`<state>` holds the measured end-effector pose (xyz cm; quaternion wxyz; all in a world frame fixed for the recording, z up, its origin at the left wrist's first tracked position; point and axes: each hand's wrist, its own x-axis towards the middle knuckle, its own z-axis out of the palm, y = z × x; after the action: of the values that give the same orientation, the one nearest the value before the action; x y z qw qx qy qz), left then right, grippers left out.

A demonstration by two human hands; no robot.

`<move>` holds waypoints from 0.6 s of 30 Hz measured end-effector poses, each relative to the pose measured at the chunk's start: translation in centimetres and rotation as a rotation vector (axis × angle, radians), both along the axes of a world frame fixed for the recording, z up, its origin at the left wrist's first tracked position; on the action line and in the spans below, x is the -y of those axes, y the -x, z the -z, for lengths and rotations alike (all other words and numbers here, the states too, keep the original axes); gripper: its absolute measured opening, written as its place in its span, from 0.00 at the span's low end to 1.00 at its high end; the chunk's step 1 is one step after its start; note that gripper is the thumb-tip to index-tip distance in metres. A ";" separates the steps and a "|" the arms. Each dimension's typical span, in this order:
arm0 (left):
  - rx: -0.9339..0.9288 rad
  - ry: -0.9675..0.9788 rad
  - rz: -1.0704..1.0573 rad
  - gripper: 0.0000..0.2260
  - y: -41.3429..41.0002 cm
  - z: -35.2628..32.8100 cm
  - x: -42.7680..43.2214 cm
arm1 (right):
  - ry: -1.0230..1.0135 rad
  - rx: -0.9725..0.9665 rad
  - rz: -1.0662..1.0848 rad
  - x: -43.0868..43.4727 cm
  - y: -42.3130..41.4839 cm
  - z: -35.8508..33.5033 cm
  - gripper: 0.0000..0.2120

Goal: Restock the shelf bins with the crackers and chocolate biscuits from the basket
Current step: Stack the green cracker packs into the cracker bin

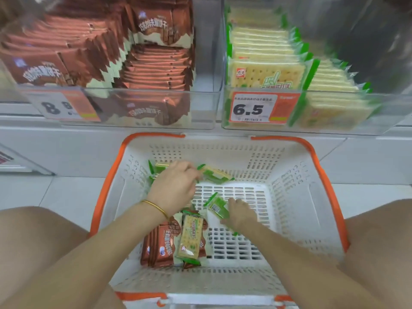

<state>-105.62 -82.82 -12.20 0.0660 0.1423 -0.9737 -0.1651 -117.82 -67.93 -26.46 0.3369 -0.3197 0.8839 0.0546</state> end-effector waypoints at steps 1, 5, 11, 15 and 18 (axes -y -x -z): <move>0.006 -0.016 -0.022 0.09 -0.1 0.3 0.3 | -0.035 -0.032 -0.029 -0.1 -0.5 1.0 0.31; 0.042 -0.040 -0.060 0.10 -0.1 1.2 0.9 | -0.065 -0.201 -0.177 -1.0 -1.5 3.0 0.28; 0.194 -0.222 -0.098 0.13 1.2 2.0 0.2 | 0.160 0.523 0.426 -0.3 2.0 -2.7 0.12; 0.280 -0.549 -0.247 0.23 2.2 1.0 -0.8 | 0.392 1.119 0.629 -1.5 4.5 -8.7 0.14; 0.233 -0.805 -0.346 0.27 2.8 -0.1 -1.1 | 0.475 1.320 0.531 -2.2 4.9 -11.0 0.22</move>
<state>-108.40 -81.69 -12.12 -0.0781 0.3350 -0.7948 -0.4999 -122.76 -65.73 -15.42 0.7209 -0.1261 0.5337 -0.4238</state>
